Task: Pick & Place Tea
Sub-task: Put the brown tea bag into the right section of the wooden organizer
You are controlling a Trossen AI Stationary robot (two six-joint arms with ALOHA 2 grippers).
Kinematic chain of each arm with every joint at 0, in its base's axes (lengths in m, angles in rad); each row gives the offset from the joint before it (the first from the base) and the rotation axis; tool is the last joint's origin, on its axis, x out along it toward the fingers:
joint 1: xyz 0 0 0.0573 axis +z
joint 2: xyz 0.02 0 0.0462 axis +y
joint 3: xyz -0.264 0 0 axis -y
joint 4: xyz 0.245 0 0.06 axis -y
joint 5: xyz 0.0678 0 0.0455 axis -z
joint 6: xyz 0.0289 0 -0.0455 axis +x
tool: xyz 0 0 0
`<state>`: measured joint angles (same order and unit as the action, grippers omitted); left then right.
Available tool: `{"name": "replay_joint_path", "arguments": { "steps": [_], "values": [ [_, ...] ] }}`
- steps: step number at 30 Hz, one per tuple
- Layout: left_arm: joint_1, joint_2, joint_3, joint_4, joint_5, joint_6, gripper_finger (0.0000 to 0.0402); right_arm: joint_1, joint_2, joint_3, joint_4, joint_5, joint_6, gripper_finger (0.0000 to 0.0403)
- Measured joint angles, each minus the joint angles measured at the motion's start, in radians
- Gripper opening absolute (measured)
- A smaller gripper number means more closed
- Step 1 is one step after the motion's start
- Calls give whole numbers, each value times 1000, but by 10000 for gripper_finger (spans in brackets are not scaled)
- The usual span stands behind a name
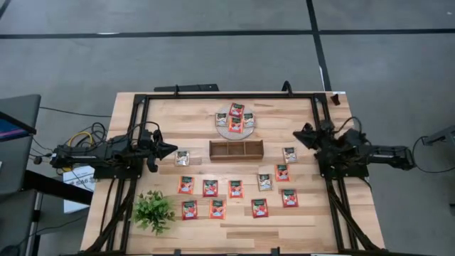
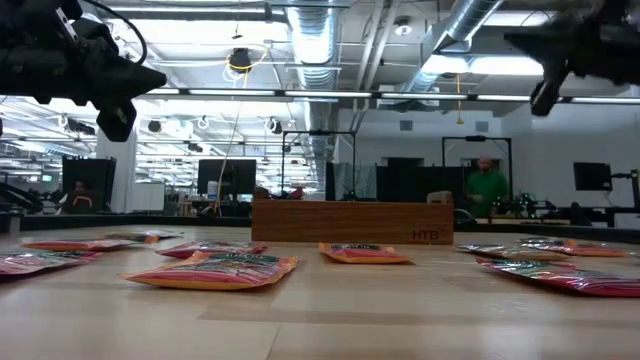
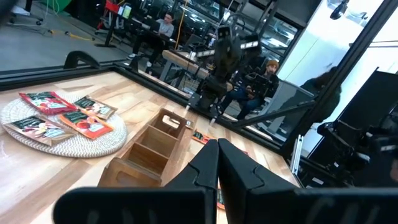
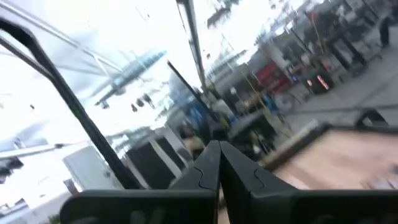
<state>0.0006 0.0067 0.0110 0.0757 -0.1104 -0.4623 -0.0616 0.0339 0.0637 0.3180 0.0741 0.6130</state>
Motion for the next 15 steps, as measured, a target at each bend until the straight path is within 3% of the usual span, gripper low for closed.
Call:
{"name": "replay_joint_path", "arguments": {
  "steps": [6,15],
  "values": [
    [0,0,3,0,0,0,0,0,109,201,-175,0,-26,0],
    [0,0,6,-31,0,0,0,0,494,619,-581,5,-215,0]
  ]
}}
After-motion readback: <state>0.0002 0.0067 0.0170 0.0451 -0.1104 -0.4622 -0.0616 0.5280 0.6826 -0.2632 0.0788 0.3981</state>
